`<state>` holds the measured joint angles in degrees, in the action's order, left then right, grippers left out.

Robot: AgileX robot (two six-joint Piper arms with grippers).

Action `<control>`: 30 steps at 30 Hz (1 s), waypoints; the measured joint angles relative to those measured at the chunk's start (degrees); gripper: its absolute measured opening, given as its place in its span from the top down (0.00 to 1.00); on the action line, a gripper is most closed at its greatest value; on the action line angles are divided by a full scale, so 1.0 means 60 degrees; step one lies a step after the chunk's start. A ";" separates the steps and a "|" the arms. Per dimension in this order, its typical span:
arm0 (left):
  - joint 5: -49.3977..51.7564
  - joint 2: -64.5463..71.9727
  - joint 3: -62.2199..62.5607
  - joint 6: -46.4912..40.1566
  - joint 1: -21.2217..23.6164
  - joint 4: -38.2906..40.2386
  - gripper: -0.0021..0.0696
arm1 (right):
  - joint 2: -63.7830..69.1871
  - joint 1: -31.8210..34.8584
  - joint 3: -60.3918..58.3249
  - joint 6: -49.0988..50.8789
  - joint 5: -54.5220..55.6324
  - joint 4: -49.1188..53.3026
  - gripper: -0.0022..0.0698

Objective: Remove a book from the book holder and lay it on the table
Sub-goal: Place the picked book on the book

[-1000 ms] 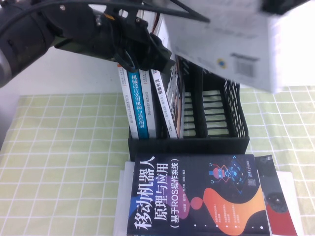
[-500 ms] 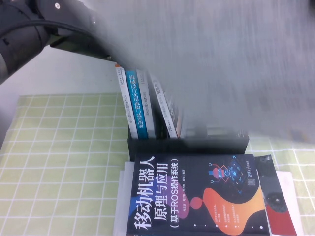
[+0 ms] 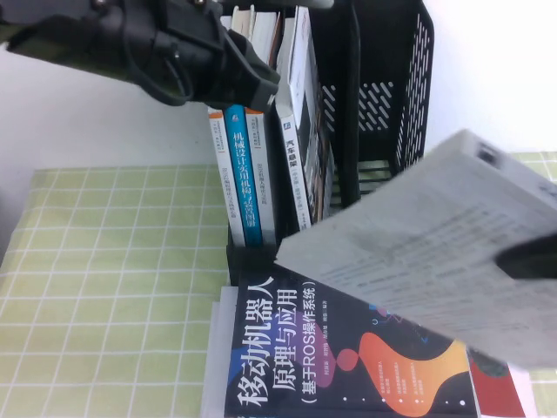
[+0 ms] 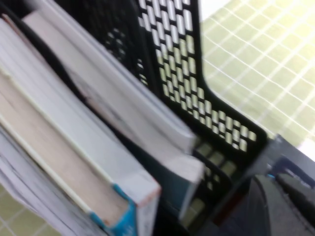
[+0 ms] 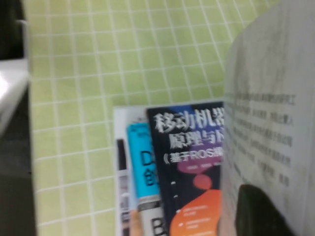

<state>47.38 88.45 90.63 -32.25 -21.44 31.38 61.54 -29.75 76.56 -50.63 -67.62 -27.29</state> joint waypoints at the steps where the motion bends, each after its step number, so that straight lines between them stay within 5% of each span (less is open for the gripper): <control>1: 0.0232 -0.0159 0.0000 0.0016 0.0000 0.0000 0.97 | 0.0173 0.0000 -0.0062 -0.0073 0.0214 0.0092 0.80; 7: 0.1140 -0.1268 0.0000 0.0664 0.0000 -0.0455 0.97 | 0.1092 -0.0694 -0.0103 0.0233 0.1456 0.1291 0.80; 17: 0.0745 -0.4146 -0.2554 0.1682 0.0000 -0.0719 0.97 | 0.2040 -0.3924 -0.0159 0.4183 0.2119 0.8212 0.80; 23: -0.0014 -0.5796 -0.4697 0.1923 0.0025 -0.0719 0.97 | 0.3050 -0.5249 -0.0750 0.5315 0.3113 0.9908 0.80; 30: -0.0043 -0.6966 -0.5433 0.2132 0.0025 -0.0719 0.97 | 0.4190 -0.5435 -0.2584 0.6722 0.5209 1.0744 0.80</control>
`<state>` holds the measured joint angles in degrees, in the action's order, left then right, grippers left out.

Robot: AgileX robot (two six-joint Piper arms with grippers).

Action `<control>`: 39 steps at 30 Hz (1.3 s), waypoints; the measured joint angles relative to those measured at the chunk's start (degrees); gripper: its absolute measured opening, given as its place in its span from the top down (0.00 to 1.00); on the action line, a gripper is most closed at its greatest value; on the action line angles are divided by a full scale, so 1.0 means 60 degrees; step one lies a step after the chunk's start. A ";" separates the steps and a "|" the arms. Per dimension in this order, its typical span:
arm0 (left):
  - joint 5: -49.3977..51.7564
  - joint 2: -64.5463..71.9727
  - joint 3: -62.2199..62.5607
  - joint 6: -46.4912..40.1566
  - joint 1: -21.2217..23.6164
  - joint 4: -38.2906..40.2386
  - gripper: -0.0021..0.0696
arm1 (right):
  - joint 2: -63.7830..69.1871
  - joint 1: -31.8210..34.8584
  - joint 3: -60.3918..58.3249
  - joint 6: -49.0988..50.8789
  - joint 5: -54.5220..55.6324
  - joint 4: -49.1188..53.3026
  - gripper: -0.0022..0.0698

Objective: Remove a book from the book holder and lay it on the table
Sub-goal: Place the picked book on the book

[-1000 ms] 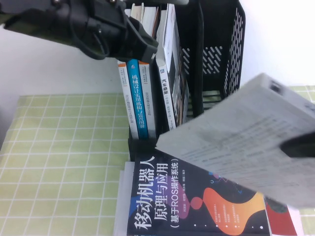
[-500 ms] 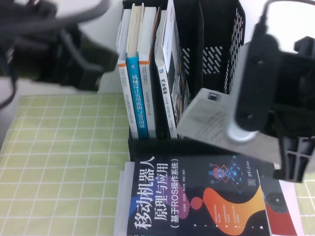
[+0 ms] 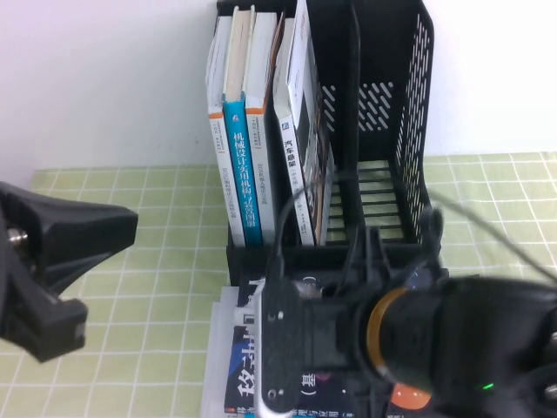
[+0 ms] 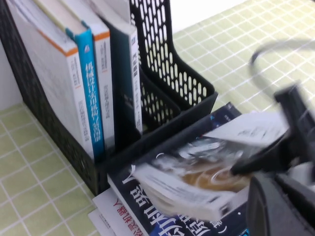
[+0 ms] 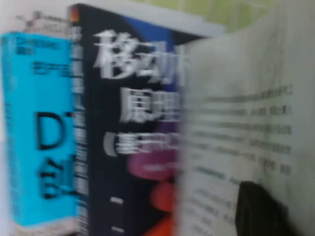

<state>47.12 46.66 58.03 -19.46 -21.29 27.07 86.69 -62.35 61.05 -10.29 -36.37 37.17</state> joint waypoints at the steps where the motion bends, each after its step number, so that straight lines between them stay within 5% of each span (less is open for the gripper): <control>1: -0.0013 -0.0091 0.0000 0.0021 0.0000 0.0000 0.97 | 0.0143 -0.0009 -0.0176 0.0270 0.0189 -0.0048 0.80; 16: 0.0367 -0.0266 -0.0019 0.0035 0.0000 -0.0369 0.97 | 0.1192 0.0010 -0.0468 0.0989 0.1256 -0.0234 0.79; 26: 0.0608 -0.0266 -0.0155 0.0111 0.0000 -0.0646 0.97 | 0.0820 -0.0504 -0.0410 0.0194 -0.0196 -0.1405 0.23; 34: 0.1060 -0.0431 -0.0994 0.0170 0.0000 -0.0636 0.97 | -0.0295 -0.0870 0.2010 -0.4497 -0.3904 -0.6836 0.17; 39: 0.1101 -0.1035 -0.1561 0.0361 0.0000 -0.0653 0.97 | -0.0973 -0.0814 0.4427 -0.5013 -0.5501 -0.7322 0.17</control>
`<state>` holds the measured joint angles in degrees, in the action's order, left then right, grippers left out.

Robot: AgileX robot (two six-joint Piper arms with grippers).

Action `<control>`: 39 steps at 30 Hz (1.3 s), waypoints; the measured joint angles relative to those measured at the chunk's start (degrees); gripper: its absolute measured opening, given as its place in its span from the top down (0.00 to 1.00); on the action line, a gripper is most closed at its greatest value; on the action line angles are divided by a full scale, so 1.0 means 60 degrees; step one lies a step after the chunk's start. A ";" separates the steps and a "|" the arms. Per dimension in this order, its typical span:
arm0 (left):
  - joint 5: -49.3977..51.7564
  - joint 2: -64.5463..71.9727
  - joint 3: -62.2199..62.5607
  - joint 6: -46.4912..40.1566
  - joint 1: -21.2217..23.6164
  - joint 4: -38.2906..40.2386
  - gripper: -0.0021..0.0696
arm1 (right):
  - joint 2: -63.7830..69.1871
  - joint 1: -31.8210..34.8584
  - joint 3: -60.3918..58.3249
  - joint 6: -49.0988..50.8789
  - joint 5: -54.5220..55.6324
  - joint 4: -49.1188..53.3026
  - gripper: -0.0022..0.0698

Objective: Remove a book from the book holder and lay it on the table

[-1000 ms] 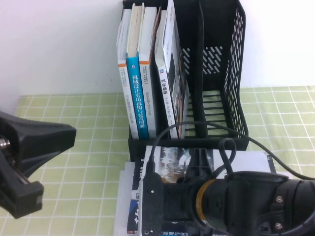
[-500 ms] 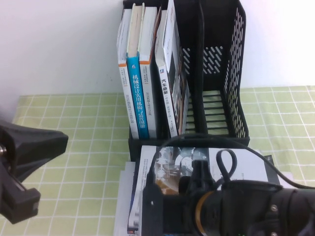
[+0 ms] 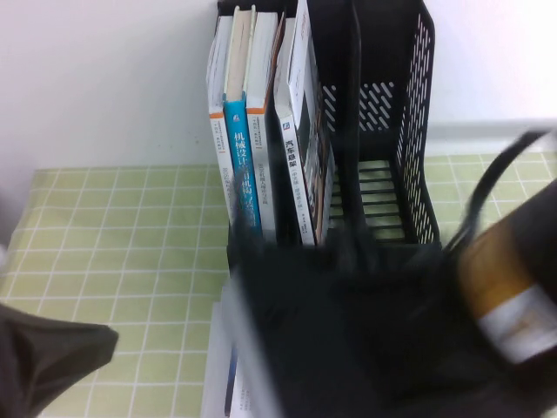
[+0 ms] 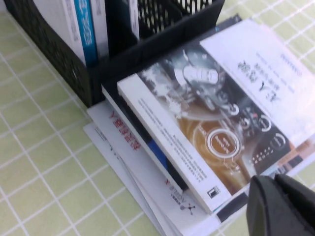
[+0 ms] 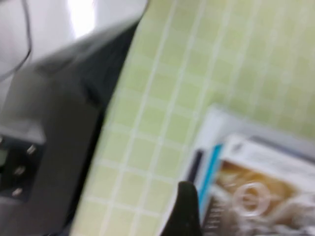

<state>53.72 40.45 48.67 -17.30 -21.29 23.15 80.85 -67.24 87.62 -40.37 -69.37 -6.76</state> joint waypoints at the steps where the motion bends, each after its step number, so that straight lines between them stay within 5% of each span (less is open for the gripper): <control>1: -0.0066 -0.0225 -0.0047 0.0132 0.0000 -0.0047 0.97 | -0.0171 0.0092 0.0428 -0.0019 -0.0104 0.0000 0.17; 9: -0.0207 -0.2603 -0.0646 0.2347 0.0000 -0.1632 0.97 | -0.1446 0.0343 0.1182 0.1033 -0.0252 0.0622 0.29; 14: -0.0309 -0.4425 -0.1876 0.3809 0.0000 -0.2757 0.97 | -0.1989 0.0343 0.1024 0.1264 -0.0252 0.1751 0.79; 17: -0.0687 -0.5128 -0.2481 0.4218 0.0000 -0.3028 0.97 | -0.2571 0.0343 0.1010 0.1746 -0.0252 0.3507 0.91; 24: -0.1429 -0.5568 -0.3558 0.4409 0.0000 -0.4044 0.97 | -0.4604 0.0343 0.0183 0.3810 -0.0252 0.5914 0.96; 33: -0.3094 -0.5568 -0.4822 0.5211 0.0000 -0.4304 0.97 | -0.8817 0.0343 -0.4961 0.8488 0.0222 0.6607 0.97; 39: -0.3390 -0.5568 -0.4897 0.5230 0.0000 -0.4308 0.97 | -1.0318 0.0343 -0.8452 1.0056 0.3505 0.6907 0.97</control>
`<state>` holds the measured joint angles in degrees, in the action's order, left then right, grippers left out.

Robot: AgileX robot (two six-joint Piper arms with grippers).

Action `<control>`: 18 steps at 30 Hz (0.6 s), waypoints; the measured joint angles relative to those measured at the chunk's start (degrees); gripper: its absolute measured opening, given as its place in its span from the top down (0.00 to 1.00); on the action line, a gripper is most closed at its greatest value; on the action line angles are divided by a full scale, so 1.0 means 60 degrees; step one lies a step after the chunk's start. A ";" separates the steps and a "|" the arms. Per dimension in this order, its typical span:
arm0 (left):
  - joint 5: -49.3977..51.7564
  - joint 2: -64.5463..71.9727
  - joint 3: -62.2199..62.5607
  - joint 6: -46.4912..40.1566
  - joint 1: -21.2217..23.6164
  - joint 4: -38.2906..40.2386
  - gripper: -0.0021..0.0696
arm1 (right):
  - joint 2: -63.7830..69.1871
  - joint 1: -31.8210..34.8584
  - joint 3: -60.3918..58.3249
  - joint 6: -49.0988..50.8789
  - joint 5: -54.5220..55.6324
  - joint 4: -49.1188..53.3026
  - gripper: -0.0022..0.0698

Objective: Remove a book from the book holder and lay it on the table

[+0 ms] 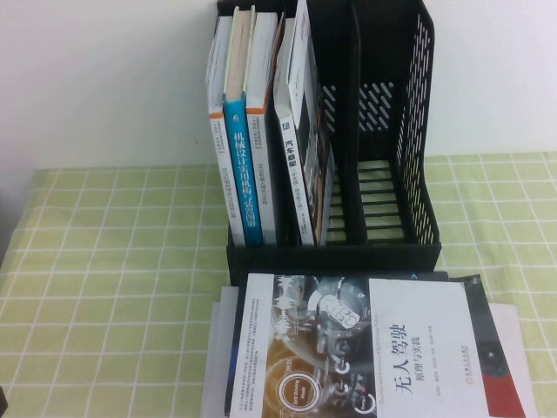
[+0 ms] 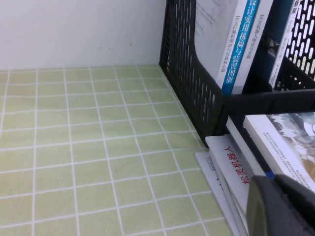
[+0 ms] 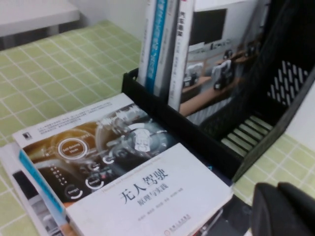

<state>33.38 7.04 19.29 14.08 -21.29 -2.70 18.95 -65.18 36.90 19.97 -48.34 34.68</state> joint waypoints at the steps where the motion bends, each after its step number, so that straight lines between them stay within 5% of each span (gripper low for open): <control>1: 0.0000 0.0000 0.0000 0.0000 0.0000 0.0000 0.97 | -0.0007 0.0000 -0.0450 0.0075 0.0514 0.0132 0.97; 18: 0.0018 0.0000 0.0000 0.0000 0.0000 0.0050 0.97 | 0.0384 0.0000 -0.1779 0.0326 0.1560 0.0742 0.97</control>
<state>33.49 7.04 19.29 14.08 -21.29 -2.40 21.25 -65.18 26.23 21.92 -38.98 39.13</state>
